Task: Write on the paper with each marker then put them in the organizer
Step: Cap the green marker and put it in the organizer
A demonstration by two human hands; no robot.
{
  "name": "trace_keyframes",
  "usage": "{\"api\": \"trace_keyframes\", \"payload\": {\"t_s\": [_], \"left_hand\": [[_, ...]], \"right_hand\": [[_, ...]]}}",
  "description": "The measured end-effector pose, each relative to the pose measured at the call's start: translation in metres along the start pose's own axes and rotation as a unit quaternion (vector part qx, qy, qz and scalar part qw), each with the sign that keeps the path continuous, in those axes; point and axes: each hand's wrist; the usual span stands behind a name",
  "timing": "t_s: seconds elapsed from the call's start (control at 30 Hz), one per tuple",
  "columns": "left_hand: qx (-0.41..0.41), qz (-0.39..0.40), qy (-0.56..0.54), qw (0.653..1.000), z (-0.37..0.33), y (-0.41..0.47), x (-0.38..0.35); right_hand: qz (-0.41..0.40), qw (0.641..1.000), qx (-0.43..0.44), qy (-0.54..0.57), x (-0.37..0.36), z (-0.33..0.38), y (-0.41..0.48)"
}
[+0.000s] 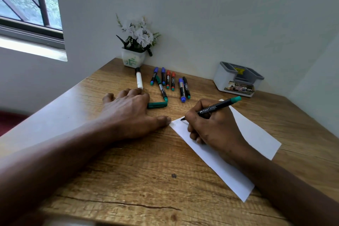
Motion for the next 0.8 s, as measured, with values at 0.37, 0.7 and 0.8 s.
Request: {"api": "trace_keyframes", "payload": {"t_s": [0.37,0.7,0.8], "left_hand": [[0.001,0.0,0.001,1.0,0.001,0.0021,-0.0013],[0.001,-0.006,-0.004,1.0,0.0014,0.0016,-0.0021],[0.003,-0.009,-0.008,1.0,0.0009,0.0015,-0.0027]], "right_hand": [[-0.036,0.999,-0.012,-0.001,0.0007,-0.0029,0.0014],[-0.023,0.999,-0.024,-0.008,0.0003,-0.0017,0.0011],[-0.045,0.999,-0.022,-0.017,-0.0001,-0.002,0.002]]}}
Point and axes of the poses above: each hand's wrist, its own y-axis towards the middle knuckle, its own x-axis out of the back of the hand, z = x × y, and after that the axes turned 14 degrees about y, right-handed
